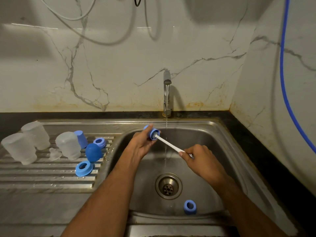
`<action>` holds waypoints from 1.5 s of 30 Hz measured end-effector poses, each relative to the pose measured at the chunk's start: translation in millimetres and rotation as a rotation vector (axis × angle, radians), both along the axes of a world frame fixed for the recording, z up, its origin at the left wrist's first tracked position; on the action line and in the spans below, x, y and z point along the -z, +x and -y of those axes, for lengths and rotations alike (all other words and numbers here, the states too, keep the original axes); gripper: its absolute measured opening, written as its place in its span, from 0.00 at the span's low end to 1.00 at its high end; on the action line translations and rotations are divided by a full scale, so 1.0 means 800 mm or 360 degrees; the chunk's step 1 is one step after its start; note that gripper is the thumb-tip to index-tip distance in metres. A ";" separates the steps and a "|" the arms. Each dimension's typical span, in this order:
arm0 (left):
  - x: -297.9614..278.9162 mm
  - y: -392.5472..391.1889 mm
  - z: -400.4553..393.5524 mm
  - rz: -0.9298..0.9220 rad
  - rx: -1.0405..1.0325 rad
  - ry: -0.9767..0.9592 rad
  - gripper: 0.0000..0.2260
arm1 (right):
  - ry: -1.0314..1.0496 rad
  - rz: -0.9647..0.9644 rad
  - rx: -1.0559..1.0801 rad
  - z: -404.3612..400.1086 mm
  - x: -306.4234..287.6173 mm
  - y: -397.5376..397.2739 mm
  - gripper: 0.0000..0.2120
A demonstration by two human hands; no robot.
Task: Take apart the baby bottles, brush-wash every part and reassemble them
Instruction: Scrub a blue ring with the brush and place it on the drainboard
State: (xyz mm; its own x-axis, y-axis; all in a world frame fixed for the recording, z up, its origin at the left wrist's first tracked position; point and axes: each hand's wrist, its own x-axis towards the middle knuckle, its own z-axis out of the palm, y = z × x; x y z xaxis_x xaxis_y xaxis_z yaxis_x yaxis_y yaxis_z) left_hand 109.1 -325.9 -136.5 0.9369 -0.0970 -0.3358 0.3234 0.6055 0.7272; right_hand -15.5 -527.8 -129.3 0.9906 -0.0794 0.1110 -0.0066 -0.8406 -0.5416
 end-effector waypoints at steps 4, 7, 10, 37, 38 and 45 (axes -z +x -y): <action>0.007 0.005 -0.003 -0.0051 -0.0138 -0.0030 0.17 | 0.0043 -0.0025 -0.0068 0.009 -0.004 -0.006 0.14; 0.009 0.010 -0.011 -0.0078 -0.0234 -0.0074 0.14 | 0.0059 -0.0041 -0.0063 0.018 -0.004 -0.008 0.15; 0.008 0.004 -0.001 -0.0038 -0.0100 -0.0026 0.12 | 0.0126 -0.0029 -0.0061 0.013 -0.003 -0.007 0.15; 0.008 -0.003 0.004 -0.0005 -0.0040 0.0040 0.17 | 0.0099 -0.0028 0.0041 0.001 0.003 0.001 0.15; 0.008 -0.003 0.004 -0.0011 -0.0052 0.0004 0.17 | 0.0089 -0.0028 0.0034 0.000 0.002 0.001 0.15; 0.000 0.001 -0.002 -0.0044 -0.0177 0.0005 0.19 | 0.0082 0.0005 0.0009 0.005 -0.005 -0.004 0.14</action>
